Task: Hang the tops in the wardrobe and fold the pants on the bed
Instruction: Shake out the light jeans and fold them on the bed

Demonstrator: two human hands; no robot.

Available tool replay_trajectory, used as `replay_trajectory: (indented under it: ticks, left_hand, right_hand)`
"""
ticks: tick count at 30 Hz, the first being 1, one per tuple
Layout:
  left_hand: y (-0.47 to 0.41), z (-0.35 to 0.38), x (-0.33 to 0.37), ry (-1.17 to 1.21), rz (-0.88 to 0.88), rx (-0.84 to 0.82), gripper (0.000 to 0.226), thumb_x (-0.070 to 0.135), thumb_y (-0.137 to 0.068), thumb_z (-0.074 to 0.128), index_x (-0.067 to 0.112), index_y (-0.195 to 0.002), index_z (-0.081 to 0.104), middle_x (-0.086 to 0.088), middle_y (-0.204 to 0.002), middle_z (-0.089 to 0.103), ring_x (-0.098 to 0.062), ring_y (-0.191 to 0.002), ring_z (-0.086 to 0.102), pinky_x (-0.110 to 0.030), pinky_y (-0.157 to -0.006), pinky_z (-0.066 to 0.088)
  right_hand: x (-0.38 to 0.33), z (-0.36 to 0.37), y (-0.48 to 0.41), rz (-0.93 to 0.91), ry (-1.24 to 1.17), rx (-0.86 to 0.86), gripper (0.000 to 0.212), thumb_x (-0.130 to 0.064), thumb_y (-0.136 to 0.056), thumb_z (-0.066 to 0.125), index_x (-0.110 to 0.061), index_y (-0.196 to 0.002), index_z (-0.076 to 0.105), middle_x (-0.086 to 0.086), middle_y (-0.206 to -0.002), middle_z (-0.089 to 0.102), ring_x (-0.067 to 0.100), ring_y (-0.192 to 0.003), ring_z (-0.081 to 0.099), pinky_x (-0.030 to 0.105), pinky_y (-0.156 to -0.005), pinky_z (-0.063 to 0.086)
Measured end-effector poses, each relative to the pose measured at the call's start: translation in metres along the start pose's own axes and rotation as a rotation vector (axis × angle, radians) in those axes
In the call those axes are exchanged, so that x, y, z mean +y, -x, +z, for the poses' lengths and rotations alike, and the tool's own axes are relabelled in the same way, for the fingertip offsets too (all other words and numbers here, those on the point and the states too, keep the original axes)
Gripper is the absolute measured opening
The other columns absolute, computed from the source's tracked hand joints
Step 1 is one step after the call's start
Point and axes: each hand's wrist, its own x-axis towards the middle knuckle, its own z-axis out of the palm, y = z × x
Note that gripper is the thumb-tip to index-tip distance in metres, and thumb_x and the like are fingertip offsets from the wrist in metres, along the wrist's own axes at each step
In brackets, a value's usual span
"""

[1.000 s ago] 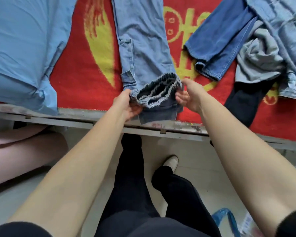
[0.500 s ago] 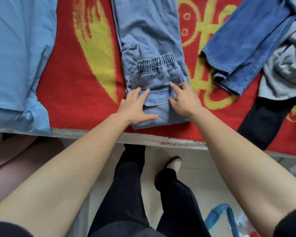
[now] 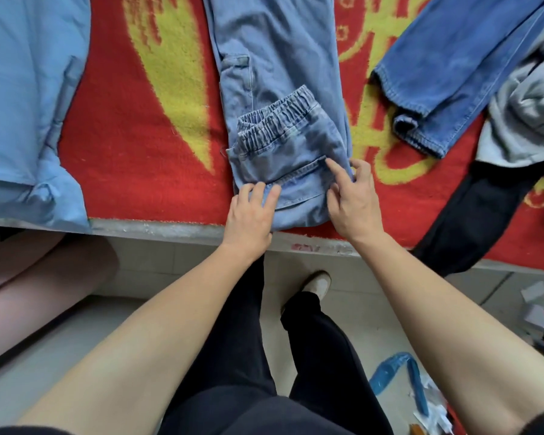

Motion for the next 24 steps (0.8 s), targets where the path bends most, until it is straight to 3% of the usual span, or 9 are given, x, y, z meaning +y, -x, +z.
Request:
replay_trajectory:
  ticks: [4, 6, 9, 13, 15, 19, 21, 22, 24]
  left_hand:
    - [-0.001, 0.006, -0.007, -0.094, 0.044, -0.119, 0.088, 0.056, -0.082, 0.06, 0.023, -0.153, 0.021, -0.015, -0.153, 0.025, -0.033, -0.138, 0.025, -0.047, -0.108, 0.028]
    - [-0.005, -0.002, -0.009, -0.073, 0.05, -0.001, 0.076, 0.063, -0.091, 0.042, 0.021, -0.153, 0.026, -0.019, -0.155, 0.023, -0.036, -0.142, 0.023, -0.054, -0.113, 0.02]
    - [-0.031, -0.021, -0.014, -0.055, 0.079, 0.27, 0.06, 0.047, -0.099, 0.036, 0.022, -0.153, 0.031, -0.02, -0.161, 0.017, -0.035, -0.149, 0.016, -0.058, -0.116, 0.017]
    - [-0.095, -0.041, -0.029, -0.072, 0.048, -0.113, 0.061, 0.041, -0.1, 0.027, 0.03, -0.157, 0.009, -0.008, -0.165, -0.006, -0.028, -0.151, -0.007, -0.055, -0.12, 0.005]
    - [-0.117, -0.045, -0.032, -0.05, 0.039, -0.242, 0.064, 0.043, -0.097, 0.028, 0.034, -0.157, 0.006, -0.005, -0.165, -0.011, -0.027, -0.151, -0.013, -0.056, -0.12, 0.0]
    - [-0.131, -0.048, -0.035, 0.021, 0.034, -0.269, 0.065, 0.043, -0.095, 0.035, 0.036, -0.156, 0.01, -0.001, -0.165, -0.008, -0.026, -0.151, -0.011, -0.055, -0.12, 0.0]
    - [-0.132, -0.048, -0.04, 0.031, 0.048, -0.257, 0.065, 0.042, -0.095, 0.037, 0.036, -0.155, 0.014, -0.001, -0.165, -0.004, -0.025, -0.151, -0.008, -0.055, -0.12, 0.003]
    - [-0.132, -0.048, -0.042, 0.052, 0.054, -0.24, 0.064, 0.041, -0.095, 0.039, 0.036, -0.155, 0.018, 0.0, -0.166, -0.001, -0.024, -0.152, -0.004, -0.054, -0.12, 0.005]
    - [-0.13, -0.052, -0.043, 0.091, 0.062, -0.215, 0.061, 0.038, -0.094, 0.042, 0.034, -0.153, 0.025, 0.0, -0.165, 0.008, -0.024, -0.151, 0.003, -0.053, -0.12, 0.01]
  right_hand:
    - [0.006, 0.004, -0.006, 0.047, 0.247, -0.159, 0.055, -0.023, -0.088, 0.053, -0.02, -0.144, 0.05, 0.021, -0.135, 0.046, 0.041, -0.109, 0.049, 0.052, -0.082, 0.049]
    - [0.006, 0.003, -0.007, 0.004, 0.386, -0.126, 0.055, -0.024, -0.088, 0.051, -0.016, -0.142, 0.049, 0.022, -0.146, 0.041, 0.042, -0.121, 0.045, 0.052, -0.093, 0.044]
    - [0.01, 0.004, 0.002, -0.224, 0.361, 0.014, 0.055, -0.012, -0.087, 0.049, -0.008, -0.142, 0.05, 0.024, -0.155, 0.033, 0.043, -0.137, 0.035, 0.056, -0.105, 0.038]
    - [0.023, 0.009, 0.016, -0.326, 0.553, -0.472, 0.097, -0.042, -0.079, 0.066, -0.011, -0.158, 0.018, 0.021, -0.165, 0.008, 0.045, -0.151, 0.002, 0.062, -0.118, 0.016]
    - [0.016, 0.02, 0.014, -0.258, 0.68, -0.527, 0.107, -0.051, -0.077, 0.065, -0.009, -0.159, 0.009, 0.022, -0.165, 0.002, 0.046, -0.15, -0.004, 0.065, -0.119, 0.003]
    - [-0.006, 0.041, 0.008, -0.218, 0.734, -0.418, 0.083, -0.028, -0.085, 0.054, 0.001, -0.154, 0.019, 0.033, -0.158, 0.017, 0.051, -0.147, 0.012, 0.064, -0.119, 0.003]
    - [-0.007, 0.041, 0.009, -0.243, 0.667, -0.36, 0.067, -0.018, -0.09, 0.05, -0.001, -0.151, 0.03, 0.032, -0.153, 0.031, 0.048, -0.143, 0.029, 0.062, -0.118, 0.019]
    - [-0.007, 0.037, 0.01, -0.279, 0.607, -0.309, 0.055, -0.013, -0.091, 0.05, -0.002, -0.145, 0.044, 0.029, -0.144, 0.046, 0.045, -0.133, 0.045, 0.058, -0.111, 0.035]
    - [-0.012, 0.023, 0.011, -0.335, 0.476, -0.198, 0.034, -0.006, -0.085, 0.06, -0.007, -0.118, 0.067, 0.016, -0.108, 0.069, 0.034, -0.096, 0.069, 0.041, -0.074, 0.056]
